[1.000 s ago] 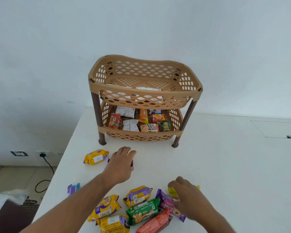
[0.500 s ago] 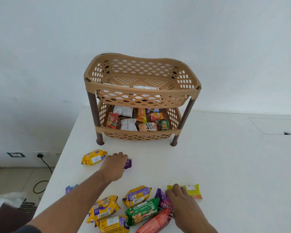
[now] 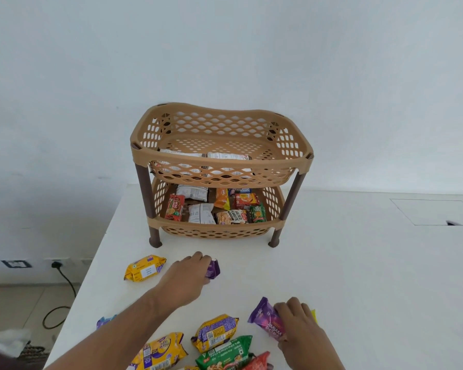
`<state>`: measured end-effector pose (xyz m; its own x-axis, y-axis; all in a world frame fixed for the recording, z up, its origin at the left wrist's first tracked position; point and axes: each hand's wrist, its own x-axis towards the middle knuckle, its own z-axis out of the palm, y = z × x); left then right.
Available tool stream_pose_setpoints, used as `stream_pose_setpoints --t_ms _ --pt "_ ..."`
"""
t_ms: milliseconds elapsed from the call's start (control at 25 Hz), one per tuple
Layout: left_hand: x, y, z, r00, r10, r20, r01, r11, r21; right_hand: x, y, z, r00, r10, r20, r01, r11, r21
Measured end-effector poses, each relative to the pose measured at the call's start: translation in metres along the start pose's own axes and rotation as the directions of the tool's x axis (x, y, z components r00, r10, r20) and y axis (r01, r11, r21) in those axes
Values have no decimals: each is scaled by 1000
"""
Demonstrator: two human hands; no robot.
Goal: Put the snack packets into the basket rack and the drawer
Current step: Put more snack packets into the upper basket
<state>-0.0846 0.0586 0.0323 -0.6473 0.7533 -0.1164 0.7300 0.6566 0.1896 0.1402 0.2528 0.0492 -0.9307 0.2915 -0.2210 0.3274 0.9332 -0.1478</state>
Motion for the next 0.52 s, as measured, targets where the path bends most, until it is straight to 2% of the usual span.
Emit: stream_pose_setpoints --t_ms 160,280,360,520 --pt "-1 28 -51 993 79 -82 -86 993 -85 15 13 -49 997 46 -64 -23 946 325" --pt "-5 50 -103 965 167 -200 -197 970 -139 34 16 -118 986 37 -164 59 838 543" --pt "-7 62 -141 931 221 -289 -264 957 -119 47 13 -170 962 30 -271 140 798 587" --pt "-2 76 -214 852 263 -453 -335 939 -85 79 -1 -264 897 30 -440 240 804 544"
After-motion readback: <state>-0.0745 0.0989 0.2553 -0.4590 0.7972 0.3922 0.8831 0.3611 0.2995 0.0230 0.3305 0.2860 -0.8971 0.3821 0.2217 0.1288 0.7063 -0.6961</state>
